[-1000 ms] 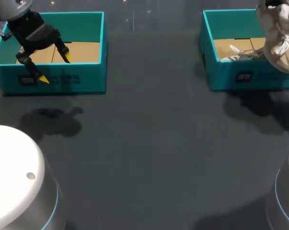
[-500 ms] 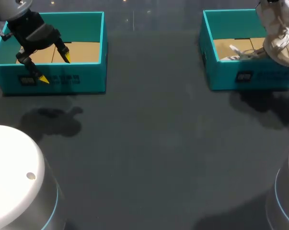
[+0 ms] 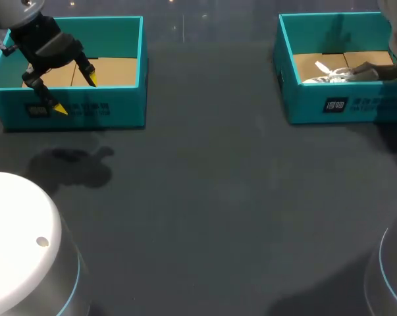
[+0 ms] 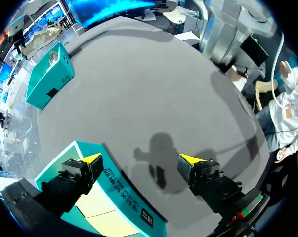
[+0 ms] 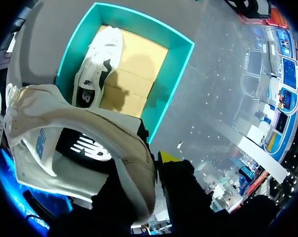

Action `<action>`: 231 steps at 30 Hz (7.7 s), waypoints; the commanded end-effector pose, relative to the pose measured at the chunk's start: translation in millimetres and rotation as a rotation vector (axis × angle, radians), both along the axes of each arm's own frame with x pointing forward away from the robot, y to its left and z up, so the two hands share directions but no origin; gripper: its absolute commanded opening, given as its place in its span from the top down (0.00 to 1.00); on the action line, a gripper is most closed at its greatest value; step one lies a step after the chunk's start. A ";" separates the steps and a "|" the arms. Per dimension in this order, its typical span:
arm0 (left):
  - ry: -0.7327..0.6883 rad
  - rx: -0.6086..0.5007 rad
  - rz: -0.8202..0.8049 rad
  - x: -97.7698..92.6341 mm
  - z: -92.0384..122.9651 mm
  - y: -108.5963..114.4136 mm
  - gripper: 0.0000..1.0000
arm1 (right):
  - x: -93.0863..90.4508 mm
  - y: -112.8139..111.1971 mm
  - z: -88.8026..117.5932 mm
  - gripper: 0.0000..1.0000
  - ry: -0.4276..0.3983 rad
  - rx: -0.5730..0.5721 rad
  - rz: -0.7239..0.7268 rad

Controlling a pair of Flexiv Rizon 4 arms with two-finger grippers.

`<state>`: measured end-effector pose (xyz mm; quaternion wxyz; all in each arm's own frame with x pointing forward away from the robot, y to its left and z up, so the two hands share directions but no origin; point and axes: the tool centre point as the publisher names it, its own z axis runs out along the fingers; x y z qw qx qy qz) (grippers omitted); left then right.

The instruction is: Take the shoe out of the shoebox, open the shoe tongue, remove and reinsert the insole, then place the shoe into the shoebox

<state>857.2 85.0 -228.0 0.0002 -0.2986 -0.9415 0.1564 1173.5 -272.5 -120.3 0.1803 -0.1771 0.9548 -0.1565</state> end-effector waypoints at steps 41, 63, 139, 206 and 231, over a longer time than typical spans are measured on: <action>-0.001 0.002 -0.001 -0.3 0.1 0.5 0.00 | -29.4 -65.7 -54.3 1.00 -0.057 0.298 -1.274; -0.001 0.002 -0.001 -0.3 0.1 0.5 0.00 | -33.6 -67.4 -67.5 1.00 -0.107 0.348 -1.464; -0.001 0.002 -0.001 -0.3 0.1 0.5 0.00 | 5.7 -71.3 -181.2 1.00 -0.260 0.344 -1.692; -0.001 0.002 -0.001 -0.3 0.1 0.5 0.00 | 18.4 -70.9 -248.9 0.96 -0.111 0.276 -1.679; -0.001 0.002 -0.001 -0.3 0.1 0.5 0.00 | 5.8 -62.3 -226.5 0.47 -0.151 0.327 -1.684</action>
